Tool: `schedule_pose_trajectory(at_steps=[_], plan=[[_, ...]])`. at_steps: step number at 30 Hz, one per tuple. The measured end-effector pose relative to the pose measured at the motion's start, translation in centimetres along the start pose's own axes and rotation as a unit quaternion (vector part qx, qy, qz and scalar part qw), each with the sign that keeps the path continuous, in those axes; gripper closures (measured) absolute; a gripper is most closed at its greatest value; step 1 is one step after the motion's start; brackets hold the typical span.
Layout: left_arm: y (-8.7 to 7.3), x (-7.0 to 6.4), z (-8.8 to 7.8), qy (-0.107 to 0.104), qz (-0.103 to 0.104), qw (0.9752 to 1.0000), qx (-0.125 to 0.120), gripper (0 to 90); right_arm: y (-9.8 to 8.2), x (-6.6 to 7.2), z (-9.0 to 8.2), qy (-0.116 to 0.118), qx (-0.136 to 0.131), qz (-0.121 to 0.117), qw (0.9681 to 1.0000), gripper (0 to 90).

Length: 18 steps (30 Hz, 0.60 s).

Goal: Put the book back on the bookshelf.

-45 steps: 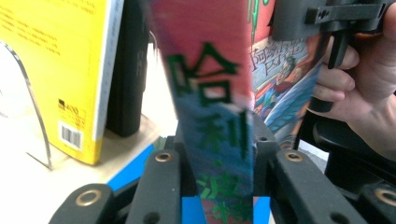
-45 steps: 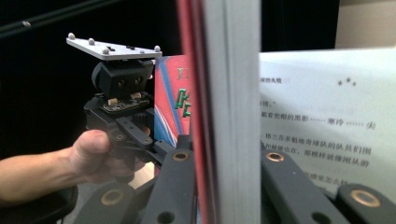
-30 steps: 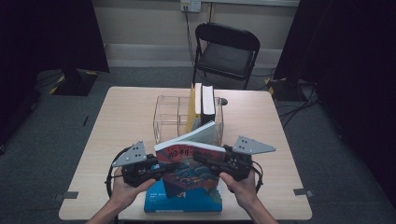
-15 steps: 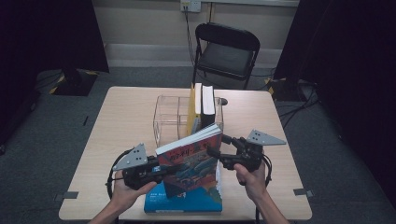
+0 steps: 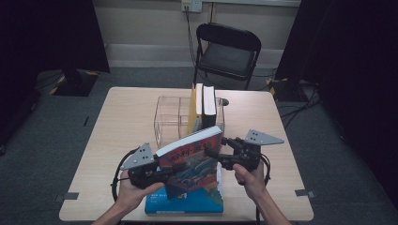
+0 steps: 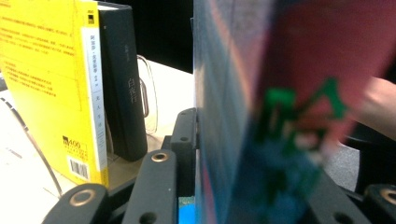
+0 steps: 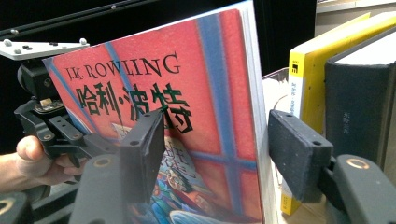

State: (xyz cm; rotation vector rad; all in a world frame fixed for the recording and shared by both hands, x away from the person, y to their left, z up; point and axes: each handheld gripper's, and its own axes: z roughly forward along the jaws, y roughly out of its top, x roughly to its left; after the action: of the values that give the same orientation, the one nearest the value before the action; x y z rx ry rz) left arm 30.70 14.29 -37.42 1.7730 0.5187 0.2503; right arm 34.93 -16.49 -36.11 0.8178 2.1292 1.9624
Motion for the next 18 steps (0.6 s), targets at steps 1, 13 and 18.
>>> schedule_pose_trajectory(at_steps=[1, 13, 18], plan=[[0.0, 0.0, 0.0, 0.0, 0.0, 1.0, 0.0, 68.8, 0.0, 0.0, 0.0, 0.0, 0.0, 0.0, 1.0, 38.7], [0.4, 0.1, 1.1, 0.015, 0.005, 0.9994, -0.03, 66.5, 0.1, 0.2, -0.2, -0.001, 0.009, -0.003, 1.0, 40.5], [0.3, 0.0, 1.1, 0.018, -0.011, 0.9993, -0.03, 74.2, 0.1, 0.3, -0.1, -0.003, 0.01, -0.006, 0.9999, 40.4]])
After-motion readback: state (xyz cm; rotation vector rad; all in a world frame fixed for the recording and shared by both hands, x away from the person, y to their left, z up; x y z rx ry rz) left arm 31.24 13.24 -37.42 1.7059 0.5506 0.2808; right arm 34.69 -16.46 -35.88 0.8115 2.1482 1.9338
